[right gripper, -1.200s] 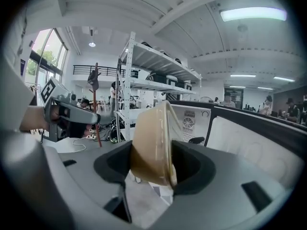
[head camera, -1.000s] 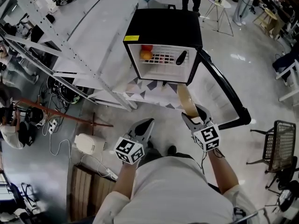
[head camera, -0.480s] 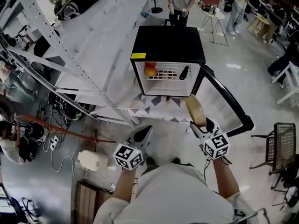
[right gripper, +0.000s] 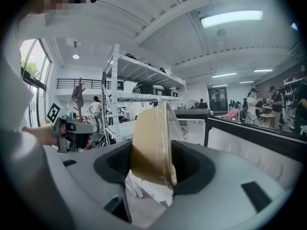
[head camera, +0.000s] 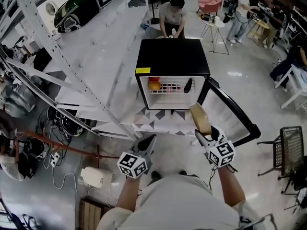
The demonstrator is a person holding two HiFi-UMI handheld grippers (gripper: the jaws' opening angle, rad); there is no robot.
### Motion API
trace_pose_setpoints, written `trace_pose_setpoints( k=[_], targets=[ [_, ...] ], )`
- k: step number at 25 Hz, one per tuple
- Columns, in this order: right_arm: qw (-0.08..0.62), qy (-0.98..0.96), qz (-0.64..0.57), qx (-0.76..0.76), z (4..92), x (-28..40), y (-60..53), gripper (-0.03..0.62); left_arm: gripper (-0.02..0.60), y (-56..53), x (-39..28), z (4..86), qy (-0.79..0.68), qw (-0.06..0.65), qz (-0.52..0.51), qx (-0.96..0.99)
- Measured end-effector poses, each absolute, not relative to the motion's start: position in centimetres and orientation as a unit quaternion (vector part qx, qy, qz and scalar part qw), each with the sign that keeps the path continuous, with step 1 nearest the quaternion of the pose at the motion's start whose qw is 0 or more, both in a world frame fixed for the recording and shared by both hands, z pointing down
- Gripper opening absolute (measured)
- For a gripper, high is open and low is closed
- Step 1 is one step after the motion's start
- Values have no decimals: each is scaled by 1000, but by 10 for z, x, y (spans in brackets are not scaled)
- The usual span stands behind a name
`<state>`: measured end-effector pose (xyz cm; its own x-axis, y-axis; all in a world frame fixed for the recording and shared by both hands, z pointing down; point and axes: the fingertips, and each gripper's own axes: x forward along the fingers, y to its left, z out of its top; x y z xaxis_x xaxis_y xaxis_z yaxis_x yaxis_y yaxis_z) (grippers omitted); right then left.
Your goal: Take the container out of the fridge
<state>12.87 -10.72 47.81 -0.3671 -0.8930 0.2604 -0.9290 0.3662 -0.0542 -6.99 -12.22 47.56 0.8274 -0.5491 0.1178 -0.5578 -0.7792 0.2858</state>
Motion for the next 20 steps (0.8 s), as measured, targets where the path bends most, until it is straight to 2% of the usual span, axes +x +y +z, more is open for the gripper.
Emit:
trace_pose_setpoints(
  k=[20],
  targets=[
    [94, -819, 97, 557, 476, 119, -123, 249, 2, -143, -71, 474, -281, 152, 11, 947]
  ],
)
